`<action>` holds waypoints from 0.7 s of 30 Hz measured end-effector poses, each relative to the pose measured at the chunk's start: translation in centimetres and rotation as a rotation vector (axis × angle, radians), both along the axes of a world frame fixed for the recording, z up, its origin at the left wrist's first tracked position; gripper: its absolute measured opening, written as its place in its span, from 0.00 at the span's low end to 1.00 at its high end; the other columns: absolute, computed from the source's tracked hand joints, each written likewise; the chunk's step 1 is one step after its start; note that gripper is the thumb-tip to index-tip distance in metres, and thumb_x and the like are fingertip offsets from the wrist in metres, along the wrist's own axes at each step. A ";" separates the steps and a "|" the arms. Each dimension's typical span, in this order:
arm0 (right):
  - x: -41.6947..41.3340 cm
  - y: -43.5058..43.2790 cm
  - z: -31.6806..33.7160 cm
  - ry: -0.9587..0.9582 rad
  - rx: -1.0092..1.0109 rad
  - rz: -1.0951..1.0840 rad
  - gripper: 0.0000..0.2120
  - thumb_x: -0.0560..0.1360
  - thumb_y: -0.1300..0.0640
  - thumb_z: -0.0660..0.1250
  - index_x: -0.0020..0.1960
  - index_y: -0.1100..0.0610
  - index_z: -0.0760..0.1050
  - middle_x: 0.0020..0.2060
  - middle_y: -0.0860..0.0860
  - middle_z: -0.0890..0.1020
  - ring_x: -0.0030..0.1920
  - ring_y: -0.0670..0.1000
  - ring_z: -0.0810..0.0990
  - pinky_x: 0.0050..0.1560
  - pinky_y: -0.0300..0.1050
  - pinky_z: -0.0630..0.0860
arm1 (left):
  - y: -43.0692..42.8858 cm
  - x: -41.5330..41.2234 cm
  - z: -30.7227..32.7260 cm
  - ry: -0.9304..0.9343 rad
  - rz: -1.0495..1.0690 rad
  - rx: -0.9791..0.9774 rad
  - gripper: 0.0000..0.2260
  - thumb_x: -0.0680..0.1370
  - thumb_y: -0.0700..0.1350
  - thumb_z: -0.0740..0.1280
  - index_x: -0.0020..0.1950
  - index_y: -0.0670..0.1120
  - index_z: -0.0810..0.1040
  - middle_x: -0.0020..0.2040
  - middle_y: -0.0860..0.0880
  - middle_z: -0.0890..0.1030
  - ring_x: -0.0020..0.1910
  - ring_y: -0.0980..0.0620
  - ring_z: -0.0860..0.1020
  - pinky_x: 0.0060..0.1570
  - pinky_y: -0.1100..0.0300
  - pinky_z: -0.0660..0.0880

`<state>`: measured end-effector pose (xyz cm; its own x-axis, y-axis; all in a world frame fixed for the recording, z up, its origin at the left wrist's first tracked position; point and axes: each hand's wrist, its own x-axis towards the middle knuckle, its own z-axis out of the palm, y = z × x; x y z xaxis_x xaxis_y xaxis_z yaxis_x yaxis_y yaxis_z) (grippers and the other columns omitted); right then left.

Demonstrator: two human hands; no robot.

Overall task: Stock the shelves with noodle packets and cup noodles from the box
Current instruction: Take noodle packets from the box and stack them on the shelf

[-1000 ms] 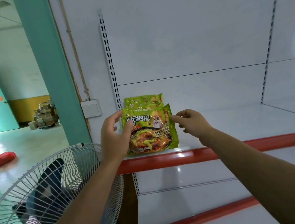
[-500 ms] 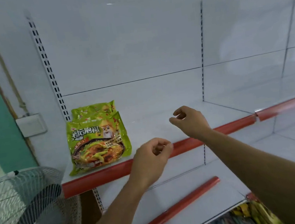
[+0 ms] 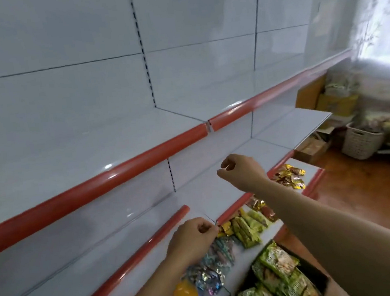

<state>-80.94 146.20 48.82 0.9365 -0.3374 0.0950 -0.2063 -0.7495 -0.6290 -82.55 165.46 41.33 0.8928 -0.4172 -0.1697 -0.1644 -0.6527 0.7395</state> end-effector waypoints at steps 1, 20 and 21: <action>-0.2 -2.5 -1.2 0.030 0.004 -0.010 0.13 0.76 0.45 0.66 0.57 0.50 0.76 0.46 0.45 0.80 0.44 0.49 0.79 0.41 0.43 0.75 | -2.2 -0.2 -1.2 0.020 -0.006 0.023 0.08 0.76 0.58 0.67 0.42 0.56 0.80 0.42 0.58 0.83 0.43 0.58 0.81 0.51 0.52 0.80; -1.7 -28.5 -32.3 0.733 0.236 -0.038 0.18 0.78 0.44 0.65 0.63 0.51 0.74 0.43 0.49 0.81 0.44 0.54 0.83 0.44 0.51 0.81 | -25.8 -2.0 -26.9 0.704 0.206 0.245 0.10 0.78 0.59 0.65 0.43 0.56 0.79 0.45 0.53 0.82 0.45 0.54 0.80 0.42 0.59 0.71; -2.0 -28.9 -34.2 0.766 0.254 -0.057 0.18 0.78 0.44 0.64 0.63 0.51 0.74 0.43 0.49 0.80 0.41 0.54 0.82 0.41 0.49 0.80 | -26.6 -1.8 -28.6 0.727 0.204 0.245 0.09 0.78 0.59 0.65 0.44 0.56 0.79 0.46 0.53 0.82 0.46 0.54 0.79 0.44 0.59 0.72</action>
